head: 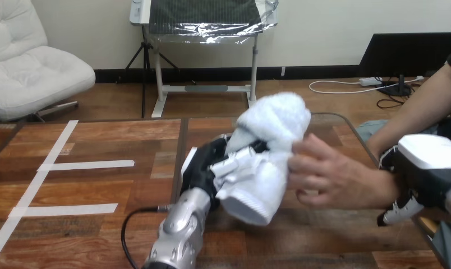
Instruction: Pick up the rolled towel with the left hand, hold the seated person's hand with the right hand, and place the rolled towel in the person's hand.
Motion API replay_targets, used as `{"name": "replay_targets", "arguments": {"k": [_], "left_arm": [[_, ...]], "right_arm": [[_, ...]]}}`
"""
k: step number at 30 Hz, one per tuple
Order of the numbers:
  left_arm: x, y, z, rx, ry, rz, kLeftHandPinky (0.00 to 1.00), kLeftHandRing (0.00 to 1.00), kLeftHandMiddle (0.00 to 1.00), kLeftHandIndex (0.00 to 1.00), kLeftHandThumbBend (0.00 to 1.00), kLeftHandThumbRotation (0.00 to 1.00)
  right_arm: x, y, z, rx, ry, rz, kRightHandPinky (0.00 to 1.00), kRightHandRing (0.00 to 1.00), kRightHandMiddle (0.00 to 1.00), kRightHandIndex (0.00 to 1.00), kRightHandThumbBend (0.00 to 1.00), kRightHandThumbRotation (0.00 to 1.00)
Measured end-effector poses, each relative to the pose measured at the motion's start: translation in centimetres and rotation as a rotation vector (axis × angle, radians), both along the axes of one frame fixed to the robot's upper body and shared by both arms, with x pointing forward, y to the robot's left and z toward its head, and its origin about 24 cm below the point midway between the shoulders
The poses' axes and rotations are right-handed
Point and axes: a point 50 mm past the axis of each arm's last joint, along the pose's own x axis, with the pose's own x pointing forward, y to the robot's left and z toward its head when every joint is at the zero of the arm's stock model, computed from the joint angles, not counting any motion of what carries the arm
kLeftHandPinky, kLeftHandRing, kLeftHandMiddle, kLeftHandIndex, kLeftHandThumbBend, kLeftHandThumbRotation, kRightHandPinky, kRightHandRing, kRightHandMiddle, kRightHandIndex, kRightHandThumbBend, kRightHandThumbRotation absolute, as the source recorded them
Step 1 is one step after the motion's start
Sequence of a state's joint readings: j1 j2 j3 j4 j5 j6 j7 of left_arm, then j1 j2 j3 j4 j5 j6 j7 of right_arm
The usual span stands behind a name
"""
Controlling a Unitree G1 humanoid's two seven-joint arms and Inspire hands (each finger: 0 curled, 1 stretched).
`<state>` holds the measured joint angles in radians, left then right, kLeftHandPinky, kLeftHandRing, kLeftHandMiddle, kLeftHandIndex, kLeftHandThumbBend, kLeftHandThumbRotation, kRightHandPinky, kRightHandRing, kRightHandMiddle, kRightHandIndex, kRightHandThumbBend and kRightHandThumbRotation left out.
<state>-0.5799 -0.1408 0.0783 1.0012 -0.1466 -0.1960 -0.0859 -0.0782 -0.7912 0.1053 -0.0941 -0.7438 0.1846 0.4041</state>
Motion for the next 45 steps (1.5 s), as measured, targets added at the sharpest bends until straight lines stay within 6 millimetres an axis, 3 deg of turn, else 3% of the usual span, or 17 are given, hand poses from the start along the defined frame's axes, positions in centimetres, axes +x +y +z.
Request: {"name": "replay_targets", "arguments": {"k": [18, 45], "left_arm": [[0.1, 0.1, -0.2, 0.015, 0.005, -0.011, 0.23, 0.33, 0.42, 0.50, 0.60, 0.00], [-0.3, -0.1, -0.8, 0.025, 0.035, -0.022, 0.24, 0.33, 0.42, 0.50, 0.58, 0.00]], "right_arm": [[0.0, 0.7, 1.9, 0.010, -0.079, 0.027, 0.34, 0.41, 0.49, 0.50, 0.82, 0.00], [0.0, 1.0, 2.2, 0.011, -0.090, 0.048, 0.36, 0.43, 0.50, 0.49, 0.82, 0.00]]}}
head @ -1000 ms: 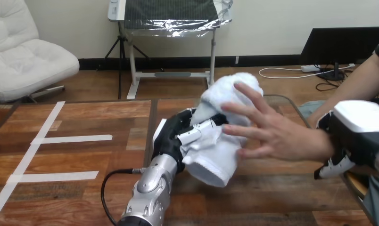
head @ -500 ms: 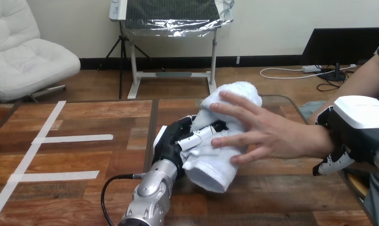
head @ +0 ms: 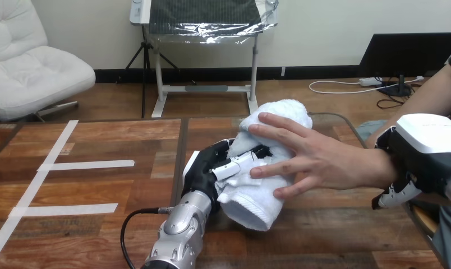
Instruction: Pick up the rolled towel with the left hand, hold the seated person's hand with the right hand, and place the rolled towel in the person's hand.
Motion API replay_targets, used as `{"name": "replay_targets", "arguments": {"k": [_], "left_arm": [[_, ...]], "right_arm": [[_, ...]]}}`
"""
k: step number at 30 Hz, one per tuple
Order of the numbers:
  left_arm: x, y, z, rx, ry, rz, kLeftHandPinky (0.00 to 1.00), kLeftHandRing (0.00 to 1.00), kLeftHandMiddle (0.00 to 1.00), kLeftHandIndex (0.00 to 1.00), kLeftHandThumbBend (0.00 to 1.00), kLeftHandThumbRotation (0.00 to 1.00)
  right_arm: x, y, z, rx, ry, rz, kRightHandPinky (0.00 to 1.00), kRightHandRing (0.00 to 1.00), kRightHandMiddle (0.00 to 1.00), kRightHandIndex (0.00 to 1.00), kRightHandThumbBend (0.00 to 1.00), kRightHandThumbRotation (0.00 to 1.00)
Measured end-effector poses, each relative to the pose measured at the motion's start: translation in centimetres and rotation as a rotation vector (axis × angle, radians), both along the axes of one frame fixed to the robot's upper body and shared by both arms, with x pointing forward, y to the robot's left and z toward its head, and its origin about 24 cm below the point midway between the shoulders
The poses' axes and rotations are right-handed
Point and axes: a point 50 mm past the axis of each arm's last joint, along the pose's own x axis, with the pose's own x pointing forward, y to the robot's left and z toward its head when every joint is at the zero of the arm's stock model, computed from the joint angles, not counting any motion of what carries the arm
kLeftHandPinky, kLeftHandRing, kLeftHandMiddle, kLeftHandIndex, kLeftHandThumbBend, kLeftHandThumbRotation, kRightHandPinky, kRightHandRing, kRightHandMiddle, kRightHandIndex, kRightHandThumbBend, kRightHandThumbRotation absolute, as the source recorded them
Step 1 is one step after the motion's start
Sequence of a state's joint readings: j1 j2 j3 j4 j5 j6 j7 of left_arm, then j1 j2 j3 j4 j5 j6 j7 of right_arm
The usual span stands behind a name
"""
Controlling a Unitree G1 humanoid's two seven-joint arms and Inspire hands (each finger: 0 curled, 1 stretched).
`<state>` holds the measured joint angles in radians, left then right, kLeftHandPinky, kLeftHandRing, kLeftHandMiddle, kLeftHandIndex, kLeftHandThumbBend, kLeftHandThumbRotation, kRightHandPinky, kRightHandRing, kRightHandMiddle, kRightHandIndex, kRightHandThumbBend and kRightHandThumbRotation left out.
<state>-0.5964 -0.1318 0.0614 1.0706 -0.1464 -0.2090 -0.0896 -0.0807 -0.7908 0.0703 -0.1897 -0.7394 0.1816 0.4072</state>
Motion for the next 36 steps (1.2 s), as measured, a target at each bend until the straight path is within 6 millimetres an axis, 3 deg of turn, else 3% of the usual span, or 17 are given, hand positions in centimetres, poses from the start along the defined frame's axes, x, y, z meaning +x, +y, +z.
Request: {"name": "replay_targets", "arguments": {"k": [17, 36], "left_arm": [[-0.06, -0.06, -0.10, 0.003, 0.005, -0.002, 0.24, 0.33, 0.42, 0.50, 0.59, 0.00], [-0.10, -0.04, -0.19, 0.001, 0.011, 0.000, 0.23, 0.32, 0.42, 0.51, 0.59, 0.00]], "right_arm": [[0.09, 0.02, 0.19, 0.010, -0.006, 0.002, 0.31, 0.37, 0.46, 0.49, 0.83, 0.00], [0.24, 0.01, 0.47, 0.017, -0.016, 0.000, 0.30, 0.38, 0.47, 0.50, 0.82, 0.00]]}}
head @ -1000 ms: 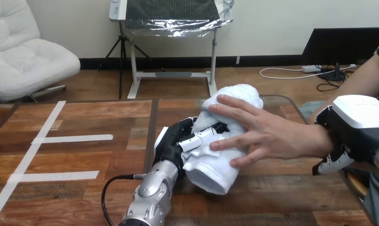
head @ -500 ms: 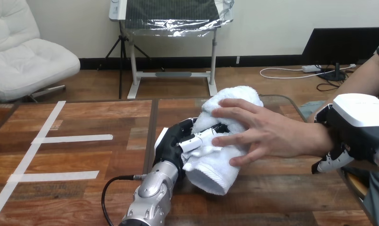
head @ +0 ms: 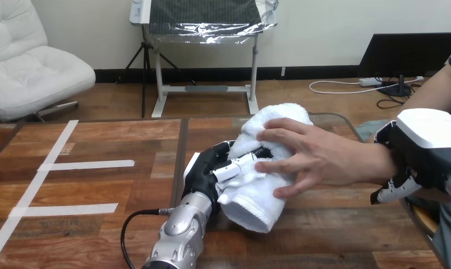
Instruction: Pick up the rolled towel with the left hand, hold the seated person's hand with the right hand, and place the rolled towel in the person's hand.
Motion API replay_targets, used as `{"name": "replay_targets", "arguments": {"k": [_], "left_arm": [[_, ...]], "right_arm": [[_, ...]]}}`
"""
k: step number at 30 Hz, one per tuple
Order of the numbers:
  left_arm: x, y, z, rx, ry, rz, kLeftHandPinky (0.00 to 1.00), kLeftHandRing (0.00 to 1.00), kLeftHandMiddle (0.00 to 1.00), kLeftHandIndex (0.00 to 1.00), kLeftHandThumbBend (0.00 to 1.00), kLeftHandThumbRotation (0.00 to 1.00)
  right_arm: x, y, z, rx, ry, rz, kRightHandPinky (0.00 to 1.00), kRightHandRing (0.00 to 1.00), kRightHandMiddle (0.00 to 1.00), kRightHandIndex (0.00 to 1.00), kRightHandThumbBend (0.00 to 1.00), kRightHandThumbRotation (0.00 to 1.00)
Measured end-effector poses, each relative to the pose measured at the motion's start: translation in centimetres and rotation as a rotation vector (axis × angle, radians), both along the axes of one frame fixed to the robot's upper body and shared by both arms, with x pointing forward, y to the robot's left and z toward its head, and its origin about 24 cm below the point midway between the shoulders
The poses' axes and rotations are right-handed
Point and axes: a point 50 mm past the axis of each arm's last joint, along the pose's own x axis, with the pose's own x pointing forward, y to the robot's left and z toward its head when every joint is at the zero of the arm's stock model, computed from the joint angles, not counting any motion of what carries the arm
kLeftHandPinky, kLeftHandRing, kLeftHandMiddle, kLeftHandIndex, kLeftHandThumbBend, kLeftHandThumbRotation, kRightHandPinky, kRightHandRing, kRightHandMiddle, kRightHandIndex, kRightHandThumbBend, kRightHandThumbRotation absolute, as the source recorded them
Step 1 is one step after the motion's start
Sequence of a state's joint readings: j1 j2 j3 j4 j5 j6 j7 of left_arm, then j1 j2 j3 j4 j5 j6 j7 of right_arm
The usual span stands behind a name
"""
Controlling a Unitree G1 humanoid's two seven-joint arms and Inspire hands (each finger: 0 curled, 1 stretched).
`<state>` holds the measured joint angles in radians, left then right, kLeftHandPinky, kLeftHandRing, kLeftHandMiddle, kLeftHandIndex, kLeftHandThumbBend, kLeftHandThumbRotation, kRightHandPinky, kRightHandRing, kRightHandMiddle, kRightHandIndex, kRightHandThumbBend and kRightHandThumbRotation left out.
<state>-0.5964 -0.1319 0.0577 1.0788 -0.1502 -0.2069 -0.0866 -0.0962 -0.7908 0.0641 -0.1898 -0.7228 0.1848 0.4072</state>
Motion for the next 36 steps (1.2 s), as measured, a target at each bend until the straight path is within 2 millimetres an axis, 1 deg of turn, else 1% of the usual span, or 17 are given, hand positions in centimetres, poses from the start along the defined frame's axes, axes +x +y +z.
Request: {"name": "replay_targets", "arguments": {"k": [13, 17, 24, 31, 32, 34, 36], "left_arm": [[-0.01, -0.05, 0.00, 0.002, 0.000, -0.003, 0.25, 0.36, 0.44, 0.51, 0.62, 0.00], [-0.02, -0.09, 0.00, 0.004, -0.001, -0.005, 0.26, 0.37, 0.44, 0.51, 0.63, 0.00], [-0.03, -0.14, 0.01, 0.004, -0.001, -0.008, 0.26, 0.37, 0.44, 0.50, 0.65, 0.00], [-0.04, -0.19, 0.02, -0.003, -0.002, -0.017, 0.25, 0.36, 0.43, 0.48, 0.67, 0.00], [-0.04, -0.20, 0.03, -0.005, -0.003, -0.018, 0.25, 0.36, 0.43, 0.49, 0.68, 0.00], [-0.04, -0.21, 0.03, -0.009, -0.003, -0.022, 0.25, 0.36, 0.43, 0.49, 0.68, 0.01], [-0.04, -0.23, 0.04, -0.014, -0.003, -0.024, 0.26, 0.37, 0.44, 0.50, 0.67, 0.03]], "right_arm": [[0.00, -0.07, -0.03, 0.003, 0.001, -0.010, 0.31, 0.38, 0.47, 0.50, 0.82, 0.00], [0.01, -0.09, -0.04, 0.005, 0.001, -0.013, 0.29, 0.37, 0.46, 0.49, 0.82, 0.00], [0.01, -0.13, -0.06, 0.008, 0.002, -0.019, 0.29, 0.37, 0.46, 0.50, 0.82, 0.00], [0.01, -0.13, -0.07, 0.010, 0.002, -0.021, 0.35, 0.43, 0.51, 0.52, 0.82, 0.00], [0.01, -0.13, -0.07, 0.010, 0.002, -0.021, 0.38, 0.45, 0.53, 0.54, 0.83, 0.00], [0.01, -0.12, -0.07, 0.009, 0.002, -0.019, 0.39, 0.47, 0.54, 0.55, 0.83, 0.00], [0.01, -0.10, -0.06, 0.006, 0.001, -0.017, 0.42, 0.50, 0.57, 0.59, 0.84, 0.00]]}}
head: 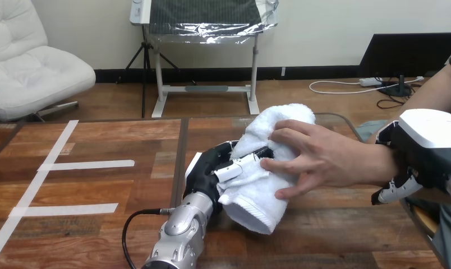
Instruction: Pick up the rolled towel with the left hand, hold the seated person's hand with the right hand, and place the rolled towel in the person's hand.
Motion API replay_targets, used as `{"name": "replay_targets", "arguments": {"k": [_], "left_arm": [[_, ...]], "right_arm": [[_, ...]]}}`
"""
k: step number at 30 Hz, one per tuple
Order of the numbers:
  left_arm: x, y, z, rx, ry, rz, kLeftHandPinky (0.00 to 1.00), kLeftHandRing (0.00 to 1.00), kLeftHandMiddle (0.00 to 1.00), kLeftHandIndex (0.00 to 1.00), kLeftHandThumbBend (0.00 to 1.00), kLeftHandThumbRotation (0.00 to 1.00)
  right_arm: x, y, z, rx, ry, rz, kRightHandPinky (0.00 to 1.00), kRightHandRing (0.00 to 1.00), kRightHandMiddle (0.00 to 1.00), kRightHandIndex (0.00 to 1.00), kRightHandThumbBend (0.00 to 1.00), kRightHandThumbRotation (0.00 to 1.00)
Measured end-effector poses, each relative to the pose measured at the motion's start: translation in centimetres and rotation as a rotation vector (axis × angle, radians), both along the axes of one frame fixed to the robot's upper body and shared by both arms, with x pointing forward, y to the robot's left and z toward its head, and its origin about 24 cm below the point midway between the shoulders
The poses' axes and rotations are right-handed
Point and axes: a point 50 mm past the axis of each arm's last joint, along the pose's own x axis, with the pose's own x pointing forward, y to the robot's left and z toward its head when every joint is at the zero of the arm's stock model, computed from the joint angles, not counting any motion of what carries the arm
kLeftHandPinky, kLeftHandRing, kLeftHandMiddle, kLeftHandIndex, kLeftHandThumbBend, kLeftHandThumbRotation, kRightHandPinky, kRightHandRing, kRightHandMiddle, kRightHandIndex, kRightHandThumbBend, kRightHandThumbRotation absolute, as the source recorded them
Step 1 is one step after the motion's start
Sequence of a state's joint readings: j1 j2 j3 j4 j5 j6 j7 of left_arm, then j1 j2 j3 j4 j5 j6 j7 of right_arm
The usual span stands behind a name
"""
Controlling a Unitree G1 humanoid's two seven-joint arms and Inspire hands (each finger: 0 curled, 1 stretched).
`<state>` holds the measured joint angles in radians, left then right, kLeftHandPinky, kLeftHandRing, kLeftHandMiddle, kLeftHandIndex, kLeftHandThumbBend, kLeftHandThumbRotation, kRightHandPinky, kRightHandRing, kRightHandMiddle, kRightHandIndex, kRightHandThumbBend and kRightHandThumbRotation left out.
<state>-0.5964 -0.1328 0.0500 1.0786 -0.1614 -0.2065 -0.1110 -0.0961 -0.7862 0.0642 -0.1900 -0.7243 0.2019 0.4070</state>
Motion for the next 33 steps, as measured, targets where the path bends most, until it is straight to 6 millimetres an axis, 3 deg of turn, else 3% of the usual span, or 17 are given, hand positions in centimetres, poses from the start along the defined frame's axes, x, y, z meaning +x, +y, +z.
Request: {"name": "replay_targets", "arguments": {"k": [7, 9, 16, 17, 25, 33], "left_arm": [[0.0, -0.1, 0.1, -0.031, -0.005, -0.029, 0.32, 0.44, 0.53, 0.61, 0.70, 0.14], [0.0, -0.2, 0.1, -0.039, -0.007, -0.038, 0.38, 0.52, 0.60, 0.72, 0.71, 0.21], [-0.1, -0.5, 0.3, -0.064, -0.024, -0.106, 0.86, 0.88, 0.89, 0.95, 0.81, 0.44], [-0.1, -0.5, 0.3, -0.065, -0.026, -0.116, 0.89, 0.90, 0.92, 0.96, 0.83, 0.46], [-0.1, -0.4, 0.5, -0.050, -0.063, -0.217, 0.99, 0.99, 0.99, 1.00, 0.96, 0.59], [0.0, -0.6, 1.1, -0.007, -0.121, -0.317, 1.00, 1.00, 1.00, 1.00, 0.99, 0.66]], "right_arm": [[0.0, 0.1, 0.0, -0.032, -0.004, 0.010, 0.53, 0.61, 0.68, 0.68, 0.87, 0.00], [0.0, 0.1, 0.0, -0.038, -0.005, 0.014, 0.58, 0.67, 0.73, 0.72, 0.88, 0.00], [0.0, 0.2, 0.0, -0.057, -0.009, 0.017, 0.73, 0.85, 0.86, 0.80, 0.91, 0.00], [0.0, 0.2, 0.0, -0.061, -0.009, 0.017, 0.74, 0.86, 0.87, 0.81, 0.91, 0.00], [-0.1, 0.2, 0.1, -0.080, -0.006, 0.015, 0.82, 0.95, 0.94, 0.85, 0.93, 0.00], [-0.1, 0.2, 0.2, -0.090, -0.001, 0.009, 0.85, 0.98, 0.97, 0.87, 0.95, 0.00]]}}
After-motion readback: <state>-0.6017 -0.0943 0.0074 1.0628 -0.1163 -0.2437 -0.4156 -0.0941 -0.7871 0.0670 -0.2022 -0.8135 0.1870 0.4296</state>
